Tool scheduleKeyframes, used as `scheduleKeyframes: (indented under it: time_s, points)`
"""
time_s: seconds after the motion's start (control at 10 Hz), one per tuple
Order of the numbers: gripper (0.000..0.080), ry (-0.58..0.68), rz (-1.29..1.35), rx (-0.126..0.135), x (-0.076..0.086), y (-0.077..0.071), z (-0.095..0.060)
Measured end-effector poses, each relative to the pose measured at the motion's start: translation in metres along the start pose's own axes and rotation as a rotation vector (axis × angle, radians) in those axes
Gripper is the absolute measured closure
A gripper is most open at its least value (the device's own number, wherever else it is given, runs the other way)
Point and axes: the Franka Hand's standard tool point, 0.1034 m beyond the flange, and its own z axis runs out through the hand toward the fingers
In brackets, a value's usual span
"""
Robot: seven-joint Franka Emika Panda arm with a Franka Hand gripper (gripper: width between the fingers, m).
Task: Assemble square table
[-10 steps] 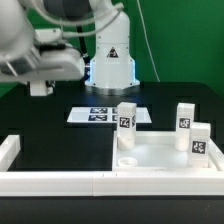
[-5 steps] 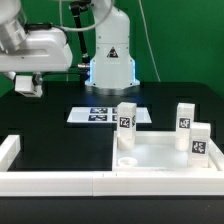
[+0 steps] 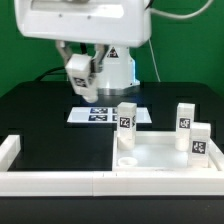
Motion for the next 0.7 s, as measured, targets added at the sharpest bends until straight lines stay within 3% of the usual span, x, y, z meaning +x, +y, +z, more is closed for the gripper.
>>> scheduleKeyframes:
  time_s: [0.6,0.7]
  points:
    - [0.0509,0.435,-0.047,0.040,0.008,-0.014,0.009]
    - [0.0509,0.501,-0.011,0.051,-0.007,-0.026,0.029]
